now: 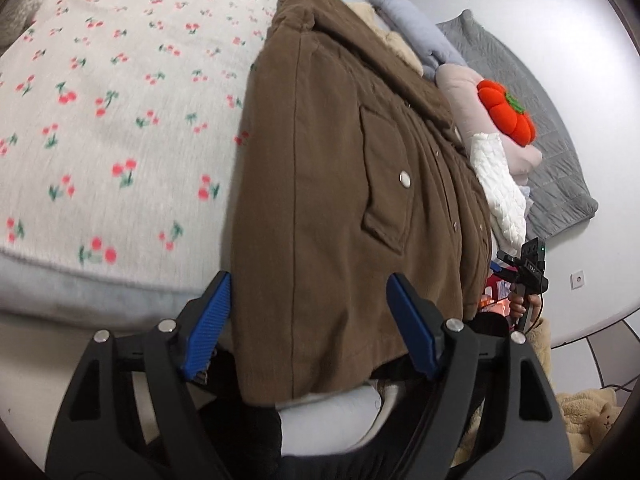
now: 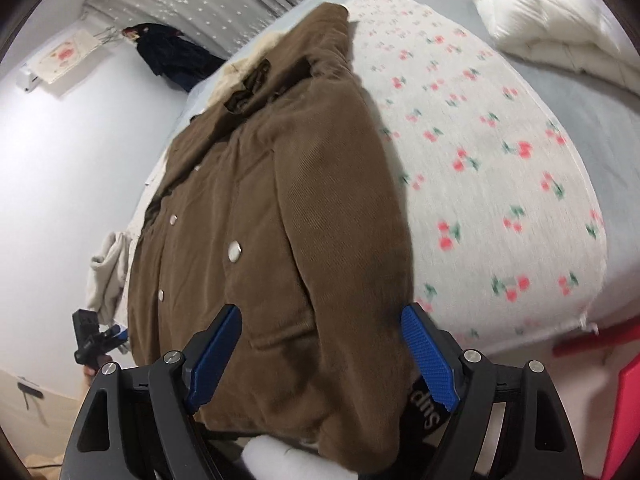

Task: Fold large clothes

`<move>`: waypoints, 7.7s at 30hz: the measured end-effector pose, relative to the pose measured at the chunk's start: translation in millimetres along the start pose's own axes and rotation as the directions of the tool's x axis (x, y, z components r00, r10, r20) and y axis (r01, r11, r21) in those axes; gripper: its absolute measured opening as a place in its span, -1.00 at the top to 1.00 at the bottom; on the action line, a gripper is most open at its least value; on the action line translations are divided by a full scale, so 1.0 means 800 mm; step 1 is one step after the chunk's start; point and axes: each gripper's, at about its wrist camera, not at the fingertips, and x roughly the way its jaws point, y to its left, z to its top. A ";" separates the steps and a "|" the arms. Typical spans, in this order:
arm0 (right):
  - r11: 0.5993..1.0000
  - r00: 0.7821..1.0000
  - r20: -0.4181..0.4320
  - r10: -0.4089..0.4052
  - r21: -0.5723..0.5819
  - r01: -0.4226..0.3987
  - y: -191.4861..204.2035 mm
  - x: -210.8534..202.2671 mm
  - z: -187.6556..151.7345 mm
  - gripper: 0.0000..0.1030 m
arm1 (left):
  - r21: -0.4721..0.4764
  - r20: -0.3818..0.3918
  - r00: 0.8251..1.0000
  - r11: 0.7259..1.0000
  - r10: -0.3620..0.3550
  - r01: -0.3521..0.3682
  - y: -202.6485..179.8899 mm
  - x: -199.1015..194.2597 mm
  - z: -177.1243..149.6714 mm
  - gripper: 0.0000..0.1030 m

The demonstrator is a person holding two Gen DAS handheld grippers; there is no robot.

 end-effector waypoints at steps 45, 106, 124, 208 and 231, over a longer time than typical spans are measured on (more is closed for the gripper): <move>0.957 0.906 0.329 0.268 -0.202 -0.210 0.175 -0.120 0.060 0.82 | 0.148 0.382 0.907 0.980 -0.179 0.131 -0.184 -0.095 0.122 0.70; 0.957 0.880 0.462 -0.113 -0.186 0.220 0.104 0.150 0.517 -0.46 | 0.260 0.361 0.827 0.805 0.431 -0.533 -0.112 0.254 0.542 -0.64; 0.911 0.878 0.295 -0.377 -0.053 0.409 0.071 0.132 0.466 -0.62 | -0.008 0.217 0.852 0.874 0.476 -0.486 -0.057 0.122 0.456 -0.70; 0.925 0.999 0.027 -0.021 -0.378 0.030 0.277 0.283 0.166 0.43 | -0.094 0.609 0.787 0.994 0.100 -0.054 -0.207 0.064 0.208 0.66; 0.939 0.921 0.334 0.200 0.204 -0.278 -0.079 0.050 0.240 -0.33 | 0.689 0.060 0.998 0.725 -0.030 -0.020 -0.454 0.360 0.121 0.29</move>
